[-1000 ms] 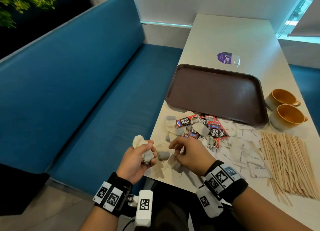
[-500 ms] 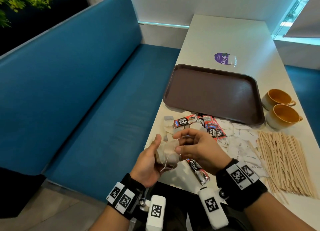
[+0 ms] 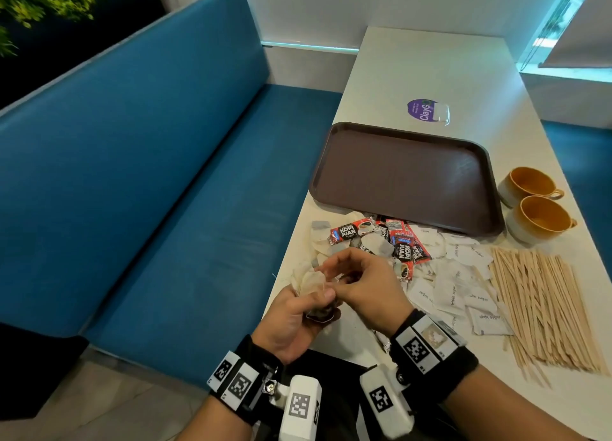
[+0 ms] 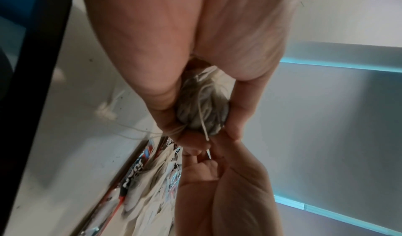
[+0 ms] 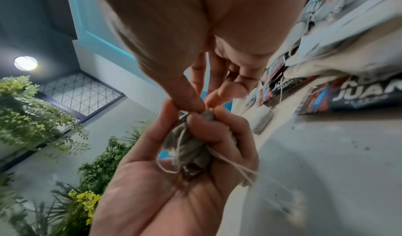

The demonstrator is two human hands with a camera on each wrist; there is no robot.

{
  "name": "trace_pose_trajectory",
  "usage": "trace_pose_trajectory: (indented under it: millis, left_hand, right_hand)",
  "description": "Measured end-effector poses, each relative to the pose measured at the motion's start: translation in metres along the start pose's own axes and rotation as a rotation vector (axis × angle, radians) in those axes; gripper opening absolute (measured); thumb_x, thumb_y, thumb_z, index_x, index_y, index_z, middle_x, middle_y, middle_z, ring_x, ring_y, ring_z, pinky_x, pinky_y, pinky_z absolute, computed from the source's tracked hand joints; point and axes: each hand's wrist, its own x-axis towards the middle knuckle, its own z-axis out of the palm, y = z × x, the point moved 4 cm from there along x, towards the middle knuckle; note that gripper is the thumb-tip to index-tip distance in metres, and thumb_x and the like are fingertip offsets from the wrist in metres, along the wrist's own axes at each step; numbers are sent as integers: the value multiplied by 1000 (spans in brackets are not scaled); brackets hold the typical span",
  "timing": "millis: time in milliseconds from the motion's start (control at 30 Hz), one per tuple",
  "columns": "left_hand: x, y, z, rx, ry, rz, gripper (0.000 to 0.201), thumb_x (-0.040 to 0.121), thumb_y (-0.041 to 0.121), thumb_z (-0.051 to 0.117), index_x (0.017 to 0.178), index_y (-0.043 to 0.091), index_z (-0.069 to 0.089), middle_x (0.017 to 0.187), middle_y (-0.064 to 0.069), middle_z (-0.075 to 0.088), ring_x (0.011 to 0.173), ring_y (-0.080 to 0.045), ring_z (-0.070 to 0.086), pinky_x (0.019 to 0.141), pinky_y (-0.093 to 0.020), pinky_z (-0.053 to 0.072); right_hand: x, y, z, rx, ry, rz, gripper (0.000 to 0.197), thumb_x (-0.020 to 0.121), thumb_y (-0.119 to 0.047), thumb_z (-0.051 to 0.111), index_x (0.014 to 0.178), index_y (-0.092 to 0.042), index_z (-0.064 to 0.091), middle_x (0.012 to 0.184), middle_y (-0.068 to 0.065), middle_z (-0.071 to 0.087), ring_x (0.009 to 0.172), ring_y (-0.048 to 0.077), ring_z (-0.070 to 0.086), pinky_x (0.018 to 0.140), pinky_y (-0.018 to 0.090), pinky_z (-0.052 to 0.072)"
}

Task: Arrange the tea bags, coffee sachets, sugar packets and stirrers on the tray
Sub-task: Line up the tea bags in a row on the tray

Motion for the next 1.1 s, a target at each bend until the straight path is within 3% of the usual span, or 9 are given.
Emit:
trace_pose_trajectory:
  millis: [133,233,300,400,533,667,833,933,1100]
  left_hand:
    - [-1,9,-7,-102,39,-4,48,68,-8,65,115,4,64,93,-12,63,76,-23,61,57,-27,52]
    - [-4,23,-21,-118,134,48,43,63,-11,62,103,6,63,85,-7,61,70,-23,63,49,-23,49]
    - [-6,31,-32,-110,174,75,44,63,-13,63,103,6,62,87,-7,62,71,-23,65,49,-24,50]
    - [-8,38,-44,-72,197,77,49,63,-14,66,107,6,62,89,-5,63,77,-22,65,55,-28,54]
    - [-7,39,-48,-41,187,67,51,64,-13,71,111,7,62,90,-5,62,75,-20,63,58,-31,54]
    - [-7,36,-47,-27,196,28,42,71,-3,79,108,9,65,85,-4,62,73,-17,61,57,-31,53]
    - [-7,39,-50,47,294,22,21,80,5,76,98,10,67,76,-3,62,68,-16,59,50,-25,47]
    - [-6,41,-50,87,314,44,16,85,2,73,98,9,66,74,-4,61,65,-16,59,49,-25,45]
    - [-5,38,-56,75,372,40,14,87,4,72,99,10,67,78,-7,59,67,-19,61,50,-26,46]
  right_hand:
    - [9,-1,-6,-112,63,-4,23,75,-7,86,90,-19,73,81,-3,72,63,8,56,69,25,51]
    - [24,-6,-19,-417,142,-116,16,81,-10,78,84,-24,71,87,-5,69,68,8,57,71,28,52]
    - [36,-7,-23,-583,165,-174,17,82,-12,77,81,-27,69,89,-9,64,73,9,56,74,31,49]
    - [51,-4,-19,-680,106,-115,8,85,-23,78,87,-26,72,95,-10,60,85,11,57,82,33,50]
    - [62,-2,-3,-765,23,-64,28,84,-38,80,103,-20,71,107,-7,57,91,9,54,79,24,48]
    - [68,5,6,-928,-14,13,41,75,-57,79,101,-27,67,105,-6,56,98,15,57,86,38,55]
    - [65,7,0,-920,-1,-31,13,89,-39,68,95,-29,74,98,-8,55,102,16,54,86,36,50]
    - [61,6,-9,-725,52,-4,5,89,-32,73,89,-27,75,90,-10,66,88,11,61,73,26,49]
    - [53,-2,-26,-418,136,-1,7,86,-17,76,82,-23,75,79,-9,72,76,5,66,69,19,49]
